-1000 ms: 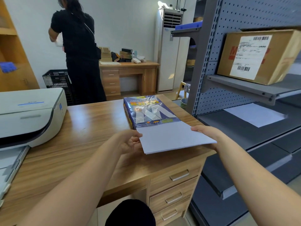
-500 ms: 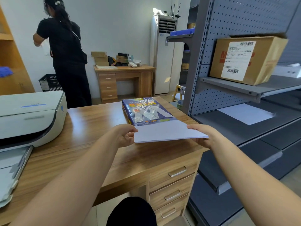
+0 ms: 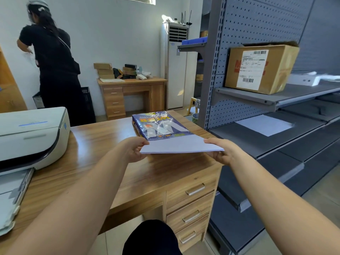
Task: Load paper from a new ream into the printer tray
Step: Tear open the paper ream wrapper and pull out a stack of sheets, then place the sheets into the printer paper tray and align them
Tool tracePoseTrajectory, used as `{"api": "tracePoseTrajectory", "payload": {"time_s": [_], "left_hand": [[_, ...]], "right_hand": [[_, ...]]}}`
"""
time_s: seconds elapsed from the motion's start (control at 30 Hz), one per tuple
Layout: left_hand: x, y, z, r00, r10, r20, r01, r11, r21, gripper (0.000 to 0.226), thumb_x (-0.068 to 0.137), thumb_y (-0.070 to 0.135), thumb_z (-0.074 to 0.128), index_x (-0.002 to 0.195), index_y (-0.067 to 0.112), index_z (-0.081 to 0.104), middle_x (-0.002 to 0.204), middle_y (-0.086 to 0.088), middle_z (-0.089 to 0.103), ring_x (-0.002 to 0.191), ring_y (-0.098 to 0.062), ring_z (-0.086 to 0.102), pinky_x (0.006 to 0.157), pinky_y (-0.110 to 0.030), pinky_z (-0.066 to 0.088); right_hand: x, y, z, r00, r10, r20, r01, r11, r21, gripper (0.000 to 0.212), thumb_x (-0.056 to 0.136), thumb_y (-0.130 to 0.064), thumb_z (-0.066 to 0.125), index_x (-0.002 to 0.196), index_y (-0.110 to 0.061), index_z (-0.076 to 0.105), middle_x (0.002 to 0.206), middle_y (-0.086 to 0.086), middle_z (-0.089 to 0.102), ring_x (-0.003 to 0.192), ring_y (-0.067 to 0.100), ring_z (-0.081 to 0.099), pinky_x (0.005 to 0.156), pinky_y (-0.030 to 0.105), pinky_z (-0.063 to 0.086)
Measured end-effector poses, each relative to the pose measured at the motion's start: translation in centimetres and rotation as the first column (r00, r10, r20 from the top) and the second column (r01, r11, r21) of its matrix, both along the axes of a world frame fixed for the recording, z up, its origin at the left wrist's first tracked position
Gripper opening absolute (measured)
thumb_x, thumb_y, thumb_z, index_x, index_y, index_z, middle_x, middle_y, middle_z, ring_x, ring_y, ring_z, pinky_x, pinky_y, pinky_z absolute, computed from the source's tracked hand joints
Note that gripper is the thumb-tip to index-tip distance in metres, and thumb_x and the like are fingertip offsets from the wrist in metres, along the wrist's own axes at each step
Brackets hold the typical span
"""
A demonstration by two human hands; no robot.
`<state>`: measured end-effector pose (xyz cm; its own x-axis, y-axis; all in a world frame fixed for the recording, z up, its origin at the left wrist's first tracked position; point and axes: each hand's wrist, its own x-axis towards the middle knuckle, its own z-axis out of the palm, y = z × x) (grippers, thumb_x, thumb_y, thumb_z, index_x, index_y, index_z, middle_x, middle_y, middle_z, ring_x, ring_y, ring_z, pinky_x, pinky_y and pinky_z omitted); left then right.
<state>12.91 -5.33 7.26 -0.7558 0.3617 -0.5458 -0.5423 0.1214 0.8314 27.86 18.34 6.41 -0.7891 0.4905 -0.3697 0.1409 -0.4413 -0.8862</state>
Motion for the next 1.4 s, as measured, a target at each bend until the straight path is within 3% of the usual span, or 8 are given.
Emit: {"api": "tracePoseTrajectory", "payload": {"time_s": [0.1, 0.33, 0.53, 0.8, 0.9, 1.0, 1.23, 1.4], "left_hand": [[0.6, -0.3, 0.4, 1.000, -0.005, 0.005, 0.005, 1.000, -0.024, 0.012, 0.095, 0.003, 0.050, 0.084, -0.003, 0.050, 0.079, -0.012, 0.054, 0.066, -0.017, 0.055, 0.035, -0.023, 0.049], [1.7, -1.3, 1.4, 0.999, -0.032, -0.011, 0.032, 0.999, -0.017, 0.016, 0.094, 0.005, 0.054, 0.108, -0.003, 0.053, 0.090, -0.013, 0.060, 0.075, -0.020, 0.061, 0.060, -0.025, 0.053], [3.1, -2.0, 2.2, 0.997, -0.079, -0.025, 0.080, 0.997, 0.018, 0.020, 0.094, 0.002, 0.053, 0.113, -0.004, 0.054, 0.096, -0.014, 0.061, 0.075, -0.023, 0.062, 0.042, -0.028, 0.055], [5.9, -3.0, 4.6, 0.993, -0.078, -0.084, 0.079, 0.997, 0.007, 0.024, 0.096, 0.003, 0.053, 0.119, -0.003, 0.050, 0.092, -0.013, 0.060, 0.073, -0.022, 0.060, 0.045, -0.027, 0.054], [5.9, -4.0, 5.3, 0.990, -0.077, -0.115, 0.079, 0.997, 0.013, 0.034, 0.095, 0.004, 0.053, 0.128, -0.003, 0.050, 0.105, -0.011, 0.063, 0.079, -0.019, 0.061, 0.048, -0.027, 0.052], [6.5, -5.1, 6.2, 0.986, -0.058, -0.159, 0.064, 0.997, 0.033, 0.023, 0.097, 0.004, 0.050, 0.119, 0.000, 0.052, 0.087, -0.009, 0.063, 0.070, -0.017, 0.059, 0.039, -0.020, 0.050], [6.3, -8.6, 7.0, 0.983, -0.029, -0.183, 0.045, 0.996, 0.082, 0.027, 0.097, 0.002, 0.047, 0.124, 0.003, 0.051, 0.076, -0.009, 0.067, 0.056, -0.019, 0.066, 0.036, -0.021, 0.049], [5.0, -10.9, 7.5, 0.973, -0.020, -0.229, 0.036, 0.997, 0.067, 0.042, 0.096, 0.004, 0.050, 0.138, 0.008, 0.048, 0.105, -0.011, 0.068, 0.075, -0.023, 0.067, 0.040, -0.027, 0.052]], "right_hand": [[0.2, -0.5, 0.1, 1.000, 0.012, 0.012, -0.013, 1.000, 0.019, 0.011, 0.087, -0.002, 0.064, 0.096, 0.004, 0.060, 0.086, 0.017, 0.070, 0.069, 0.023, 0.070, 0.062, 0.033, 0.059], [1.6, -1.1, 0.9, 1.000, -0.003, -0.020, 0.003, 1.000, 0.005, 0.009, 0.087, 0.000, 0.063, 0.095, 0.004, 0.060, 0.064, 0.014, 0.073, 0.055, 0.021, 0.071, 0.043, 0.027, 0.056], [3.4, -1.7, 2.2, 0.993, -0.013, -0.120, 0.010, 1.000, -0.027, 0.005, 0.088, 0.001, 0.061, 0.084, 0.002, 0.063, 0.061, 0.011, 0.071, 0.052, 0.017, 0.070, 0.048, 0.025, 0.058], [5.6, -2.8, 4.3, 0.990, -0.030, -0.134, 0.027, 0.999, -0.026, 0.004, 0.087, 0.001, 0.062, 0.090, 0.003, 0.063, 0.068, 0.014, 0.073, 0.055, 0.019, 0.071, 0.044, 0.025, 0.055], [5.9, -3.7, 4.9, 0.987, -0.016, -0.162, 0.009, 0.999, -0.043, 0.008, 0.087, 0.000, 0.062, 0.095, 0.003, 0.062, 0.089, 0.017, 0.069, 0.057, 0.019, 0.072, 0.047, 0.026, 0.057], [6.0, -4.7, 5.3, 0.987, 0.013, -0.158, -0.016, 1.000, -0.021, 0.026, 0.086, -0.002, 0.065, 0.111, 0.005, 0.060, 0.103, 0.018, 0.068, 0.067, 0.022, 0.074, 0.051, 0.027, 0.058], [5.6, -7.7, 7.1, 0.986, 0.081, -0.148, -0.072, 0.995, 0.069, 0.029, 0.087, -0.002, 0.064, 0.114, 0.005, 0.058, 0.098, 0.016, 0.067, 0.080, 0.023, 0.068, 0.050, 0.027, 0.059], [4.4, -9.7, 8.5, 0.982, 0.150, -0.117, -0.140, 0.986, 0.096, 0.021, 0.088, -0.004, 0.063, 0.108, -0.001, 0.057, 0.099, 0.016, 0.065, 0.086, 0.026, 0.065, 0.050, 0.030, 0.059]]}}
